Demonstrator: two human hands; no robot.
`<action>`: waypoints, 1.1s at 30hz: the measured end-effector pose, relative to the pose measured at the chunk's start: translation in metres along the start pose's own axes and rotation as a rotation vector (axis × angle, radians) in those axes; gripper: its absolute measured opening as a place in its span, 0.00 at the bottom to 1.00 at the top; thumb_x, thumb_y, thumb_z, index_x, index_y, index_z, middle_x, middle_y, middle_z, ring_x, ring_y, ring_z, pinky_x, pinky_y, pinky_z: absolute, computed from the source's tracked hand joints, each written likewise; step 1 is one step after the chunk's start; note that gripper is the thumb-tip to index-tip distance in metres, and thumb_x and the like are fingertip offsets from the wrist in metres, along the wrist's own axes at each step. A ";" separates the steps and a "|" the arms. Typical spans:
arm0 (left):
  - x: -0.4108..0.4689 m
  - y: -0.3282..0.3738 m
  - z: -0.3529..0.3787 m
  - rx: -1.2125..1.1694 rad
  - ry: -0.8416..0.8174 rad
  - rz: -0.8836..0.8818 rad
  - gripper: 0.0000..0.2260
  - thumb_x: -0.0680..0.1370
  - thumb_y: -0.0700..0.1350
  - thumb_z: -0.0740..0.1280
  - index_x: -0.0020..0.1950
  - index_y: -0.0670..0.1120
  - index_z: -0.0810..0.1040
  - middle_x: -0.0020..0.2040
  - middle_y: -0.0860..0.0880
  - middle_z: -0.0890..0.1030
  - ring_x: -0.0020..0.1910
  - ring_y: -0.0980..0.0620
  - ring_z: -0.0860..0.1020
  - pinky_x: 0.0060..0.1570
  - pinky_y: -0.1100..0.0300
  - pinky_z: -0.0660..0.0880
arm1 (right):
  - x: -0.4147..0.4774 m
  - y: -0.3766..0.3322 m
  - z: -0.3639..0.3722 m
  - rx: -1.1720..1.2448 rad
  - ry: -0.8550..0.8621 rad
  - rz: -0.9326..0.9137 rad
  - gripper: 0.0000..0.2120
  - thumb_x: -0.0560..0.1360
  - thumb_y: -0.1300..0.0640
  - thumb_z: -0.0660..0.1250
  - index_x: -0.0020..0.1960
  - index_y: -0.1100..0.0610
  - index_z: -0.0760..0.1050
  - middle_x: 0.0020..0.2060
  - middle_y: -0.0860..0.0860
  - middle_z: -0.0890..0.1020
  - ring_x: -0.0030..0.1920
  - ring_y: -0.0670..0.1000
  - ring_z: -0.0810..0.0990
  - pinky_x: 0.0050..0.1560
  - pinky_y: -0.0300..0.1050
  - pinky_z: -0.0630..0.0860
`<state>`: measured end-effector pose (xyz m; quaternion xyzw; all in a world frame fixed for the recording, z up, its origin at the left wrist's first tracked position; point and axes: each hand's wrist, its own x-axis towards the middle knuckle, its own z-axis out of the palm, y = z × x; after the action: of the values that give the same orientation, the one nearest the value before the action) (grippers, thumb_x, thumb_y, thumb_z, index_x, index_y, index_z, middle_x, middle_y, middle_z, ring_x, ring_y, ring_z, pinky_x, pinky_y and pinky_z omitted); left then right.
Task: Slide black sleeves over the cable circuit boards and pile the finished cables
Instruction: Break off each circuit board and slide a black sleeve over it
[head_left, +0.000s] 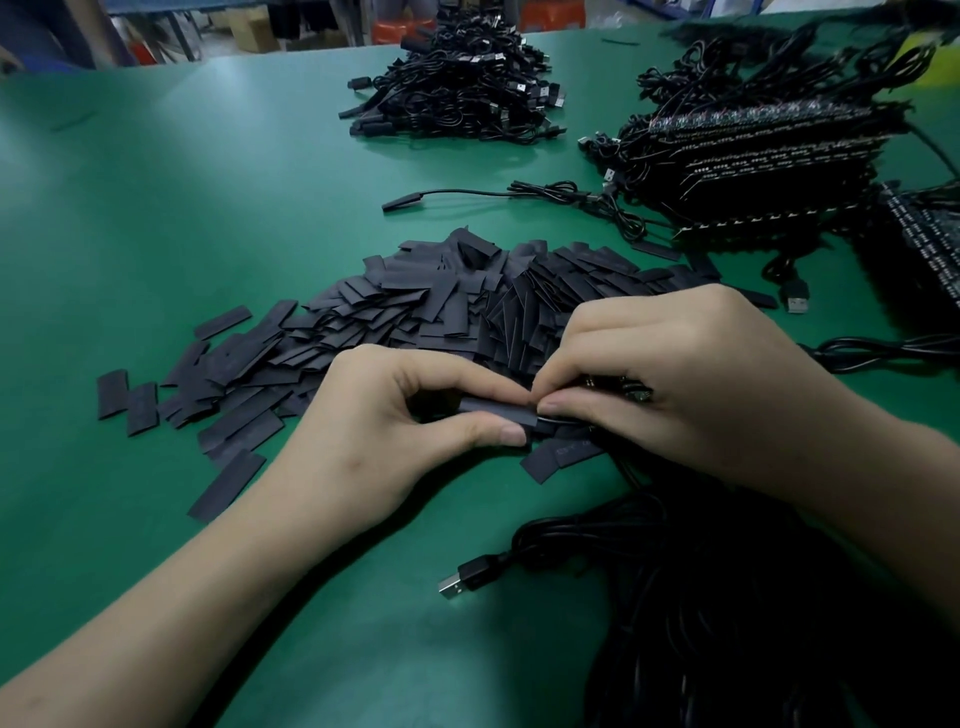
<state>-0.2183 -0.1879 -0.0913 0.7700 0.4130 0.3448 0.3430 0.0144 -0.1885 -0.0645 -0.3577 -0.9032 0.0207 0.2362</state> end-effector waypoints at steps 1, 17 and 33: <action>0.000 0.000 0.000 -0.024 -0.002 -0.005 0.09 0.68 0.52 0.77 0.48 0.57 0.87 0.42 0.62 0.86 0.41 0.67 0.82 0.46 0.72 0.75 | 0.000 0.000 0.000 -0.010 0.012 -0.009 0.06 0.79 0.50 0.70 0.49 0.50 0.85 0.43 0.43 0.82 0.40 0.50 0.82 0.37 0.52 0.78; 0.000 0.001 0.004 0.115 0.245 0.123 0.10 0.70 0.52 0.77 0.51 0.58 0.85 0.46 0.60 0.86 0.48 0.57 0.84 0.51 0.60 0.79 | 0.002 -0.006 0.008 0.475 0.044 0.381 0.06 0.76 0.52 0.70 0.41 0.50 0.83 0.33 0.48 0.82 0.34 0.47 0.80 0.37 0.36 0.73; -0.002 0.007 0.008 0.138 0.324 0.248 0.08 0.75 0.48 0.75 0.54 0.54 0.84 0.50 0.59 0.84 0.53 0.53 0.83 0.54 0.59 0.76 | 0.002 -0.005 0.007 0.747 0.021 0.441 0.07 0.79 0.56 0.71 0.42 0.52 0.83 0.30 0.46 0.75 0.32 0.48 0.69 0.32 0.44 0.64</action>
<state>-0.2097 -0.1946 -0.0903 0.7709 0.3877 0.4747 0.1735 0.0067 -0.1899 -0.0687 -0.4324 -0.7330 0.3925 0.3487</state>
